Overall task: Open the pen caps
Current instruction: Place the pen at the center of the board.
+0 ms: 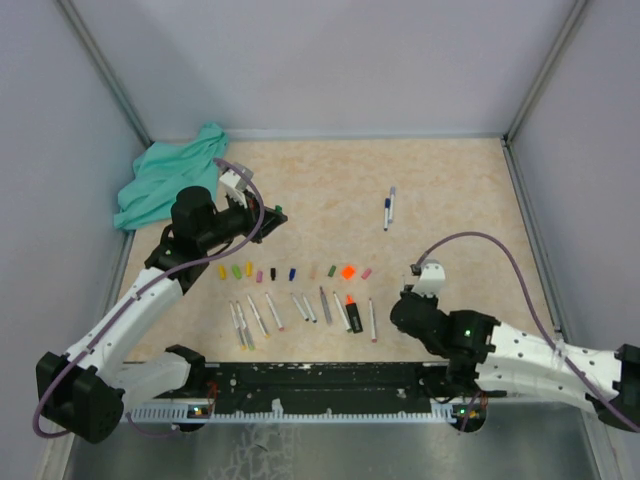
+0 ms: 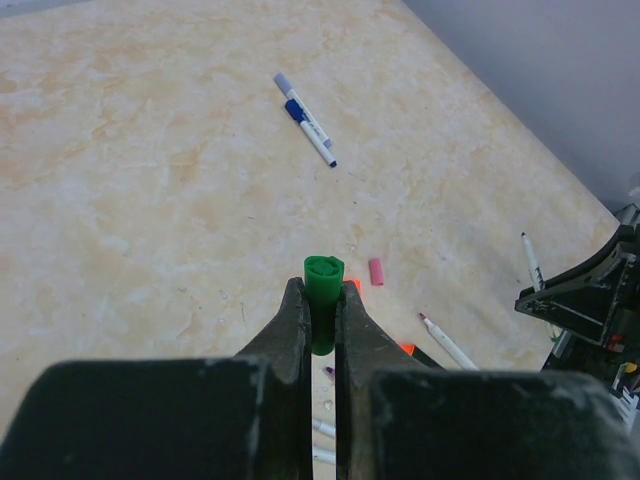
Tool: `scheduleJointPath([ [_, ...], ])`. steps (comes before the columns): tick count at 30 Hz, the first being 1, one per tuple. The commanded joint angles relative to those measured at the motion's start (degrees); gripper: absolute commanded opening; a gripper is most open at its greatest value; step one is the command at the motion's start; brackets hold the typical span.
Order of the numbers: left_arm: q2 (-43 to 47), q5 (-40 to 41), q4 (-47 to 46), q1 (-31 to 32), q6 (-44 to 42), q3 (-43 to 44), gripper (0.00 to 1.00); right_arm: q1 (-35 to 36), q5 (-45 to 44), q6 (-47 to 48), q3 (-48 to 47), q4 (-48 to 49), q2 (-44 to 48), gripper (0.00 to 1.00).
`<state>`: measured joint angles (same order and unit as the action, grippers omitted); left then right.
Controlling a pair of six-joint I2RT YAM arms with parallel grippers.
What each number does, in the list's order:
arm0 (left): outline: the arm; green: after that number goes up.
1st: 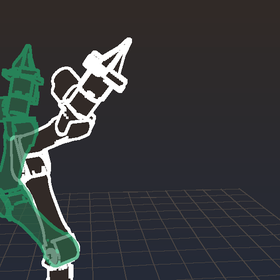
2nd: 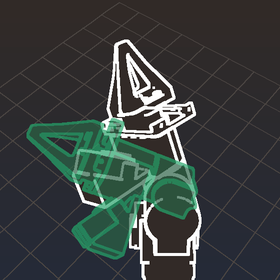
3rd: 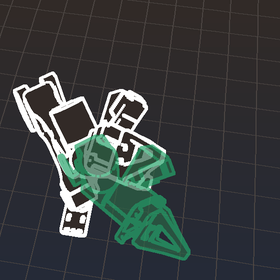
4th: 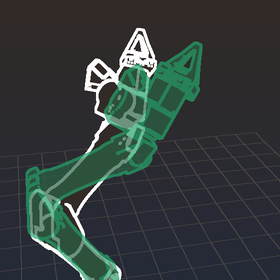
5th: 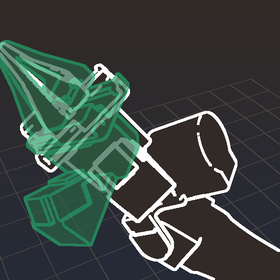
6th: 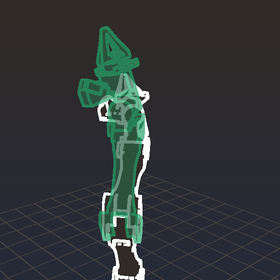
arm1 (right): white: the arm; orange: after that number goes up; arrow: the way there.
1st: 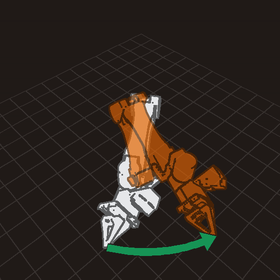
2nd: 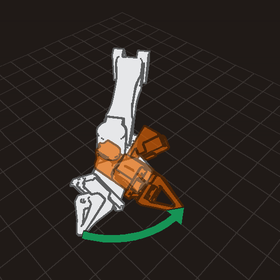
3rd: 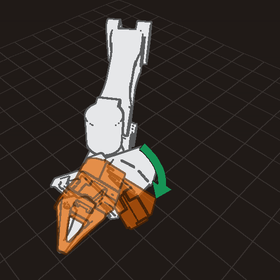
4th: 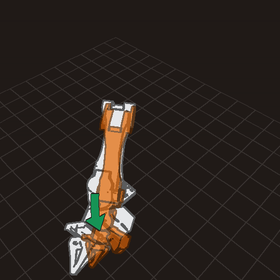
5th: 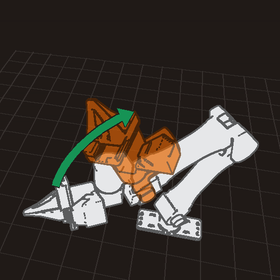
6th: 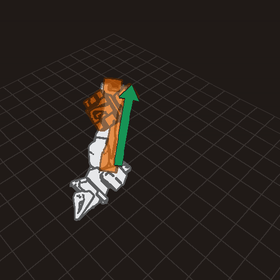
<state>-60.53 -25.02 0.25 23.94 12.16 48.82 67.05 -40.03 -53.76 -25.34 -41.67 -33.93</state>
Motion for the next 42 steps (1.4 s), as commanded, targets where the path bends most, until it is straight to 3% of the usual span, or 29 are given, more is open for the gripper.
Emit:
scheduleJointPath([
  [1, 0.3, 0.2, 0.5, -0.3, -1.1, -0.3, 0.00, 0.1, -2.8, -3.3, -3.6, 1.9, -7.5, 0.00],
  [6, 0.6, 0.9, 0.5, -0.3, -1.5, -0.4, 0.00, -2.0, 1.2, -1.1, -2.7, 8.2, -14.5, 0.00],
  [14, 0.6, 1.0, 0.7, -0.3, -1.6, -0.4, 0.00, -7.9, 10.5, 5.0, 1.6, 20.1, -17.7, 0.04],
  [17, 0.7, 1.1, 0.7, -0.3, -1.7, -0.3, 0.00, -8.2, 11.0, 5.5, 1.4, 21.8, -20.8, 0.12],
  [24, 0.6, 1.3, 0.8, -0.3, -1.9, -0.3, 0.00, -8.6, 11.2, 5.2, 0.8, 22.8, -26.9, 0.13],
  [32, 0.3, 1.3, 0.9, -0.3, -2.0, -0.3, 0.00, -8.6, 11.7, 5.2, 0.9, 22.4, -26.3, 0.26],
  [42, -1.3, -2.2, -0.2, -0.3, -1.2, -0.7, 0.00, -8.6, 12.6, 6.6, 0.5, 22.1, -19.7, 0.30],
])
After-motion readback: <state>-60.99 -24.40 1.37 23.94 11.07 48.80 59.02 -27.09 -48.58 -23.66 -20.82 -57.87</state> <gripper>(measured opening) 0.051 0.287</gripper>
